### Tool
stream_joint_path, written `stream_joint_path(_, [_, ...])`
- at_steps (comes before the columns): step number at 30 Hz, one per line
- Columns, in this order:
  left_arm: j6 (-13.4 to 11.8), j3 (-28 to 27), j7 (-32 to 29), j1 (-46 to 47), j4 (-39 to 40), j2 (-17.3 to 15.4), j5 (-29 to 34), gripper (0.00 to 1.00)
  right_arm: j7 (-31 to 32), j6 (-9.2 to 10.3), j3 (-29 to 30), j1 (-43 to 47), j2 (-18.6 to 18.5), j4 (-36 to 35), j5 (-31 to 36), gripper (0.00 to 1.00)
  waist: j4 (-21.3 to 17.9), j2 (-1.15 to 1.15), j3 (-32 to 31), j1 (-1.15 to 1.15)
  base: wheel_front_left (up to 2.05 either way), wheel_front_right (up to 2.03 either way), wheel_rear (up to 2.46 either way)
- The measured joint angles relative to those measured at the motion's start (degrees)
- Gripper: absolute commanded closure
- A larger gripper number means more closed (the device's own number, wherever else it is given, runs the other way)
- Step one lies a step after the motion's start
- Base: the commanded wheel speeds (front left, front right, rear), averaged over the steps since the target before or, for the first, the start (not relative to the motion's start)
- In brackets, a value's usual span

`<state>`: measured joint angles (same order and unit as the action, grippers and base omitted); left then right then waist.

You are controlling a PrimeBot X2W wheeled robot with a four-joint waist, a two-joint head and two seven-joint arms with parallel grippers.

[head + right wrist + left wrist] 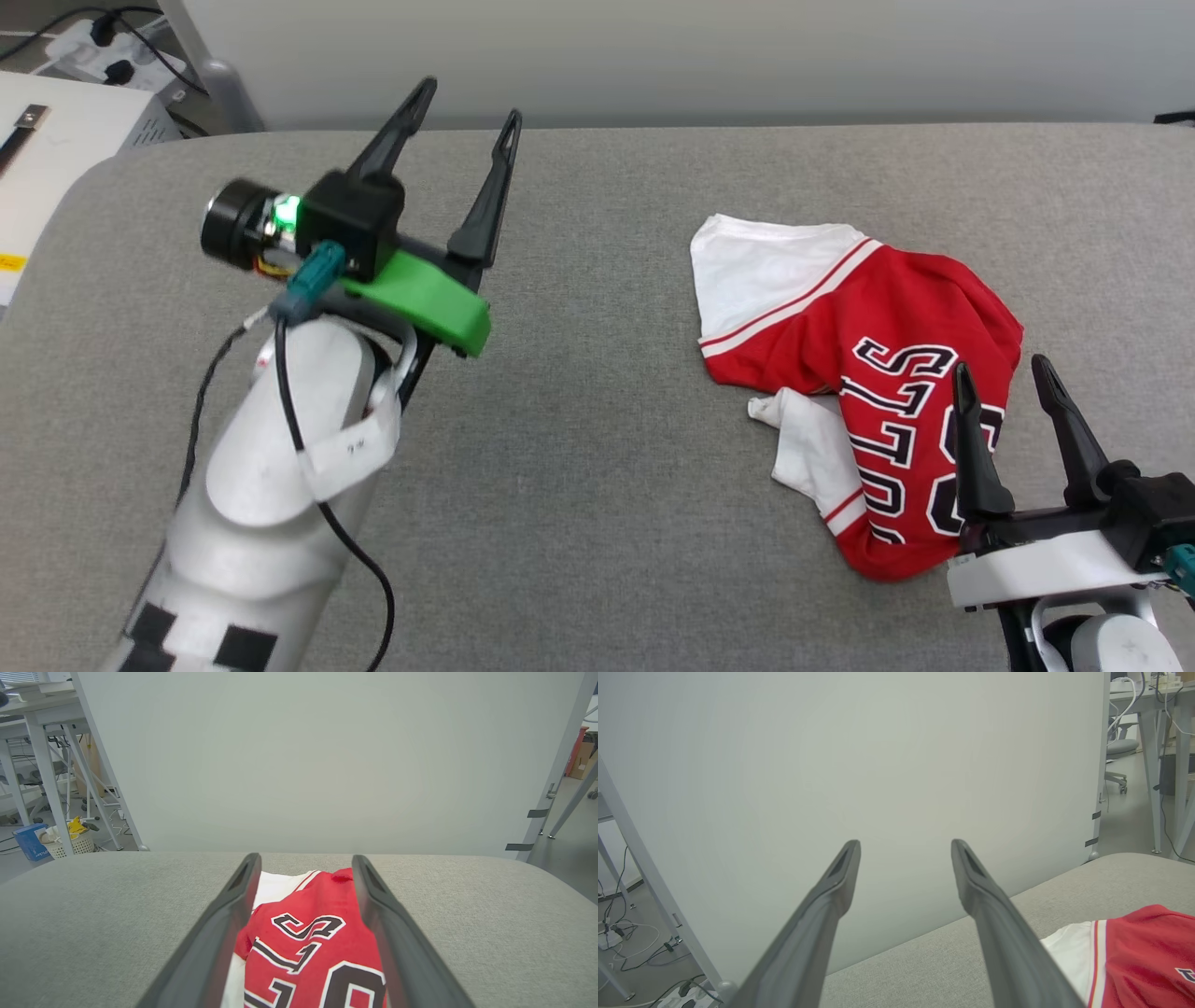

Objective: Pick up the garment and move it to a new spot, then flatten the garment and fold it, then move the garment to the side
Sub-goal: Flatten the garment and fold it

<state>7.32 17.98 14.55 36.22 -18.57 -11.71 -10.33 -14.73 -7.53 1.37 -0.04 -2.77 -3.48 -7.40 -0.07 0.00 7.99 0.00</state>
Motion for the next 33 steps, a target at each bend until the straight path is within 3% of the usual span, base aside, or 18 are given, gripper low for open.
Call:
stream_joint_path(5, [0.0,10.8,-5.6,13.6,-3.9,-4.2,-7.3,0.0,0.0,0.0,0.0,-1.4,0.0,-0.5,-0.1,0.0,-2.1,0.0,2.7,0.0,0.0,0.0,0.0])
stream_joint_path(10, [0.0,23.0,-17.0,25.1,-7.3,-6.0,-15.9,0.0,0.0,0.0,-0.2,-2.9,0.0,-0.6,-0.9,0.0,-4.0,0.0,5.8,0.0,0.0,0.0,0.0])
stream_joint_path(20, [0.0,43.1,-40.1,36.7,-11.1,-6.2,-32.9,0.0,0.0,0.0,-1.4,-6.4,0.0,-0.8,-2.1,0.0,-7.8,0.0,11.1,0.0,0.0,0.0,0.0])
stream_joint_path(23, [0.0,48.8,-44.5,38.6,-11.7,-6.2,-35.7,0.0,0.0,0.0,-1.6,-7.4,0.0,-1.0,-2.5,0.0,-8.8,0.0,12.7,0.0,0.0,0.0,0.0])
stream_joint_path(27, [0.0,53.3,-47.6,39.5,-12.3,-5.8,-38.5,0.0,0.0,0.0,-1.7,-8.5,0.0,-1.2,-3.0,0.0,-10.0,0.0,15.0,0.0,0.0,0.0,0.0])
stream_joint_path(33, [0.0,55.2,-51.2,39.4,-12.7,-4.5,-38.1,0.0,0.0,0.0,-2.2,-10.2,0.0,-1.4,-3.3,0.0,-11.4,0.0,18.3,0.01,0.0,0.0,0.0])
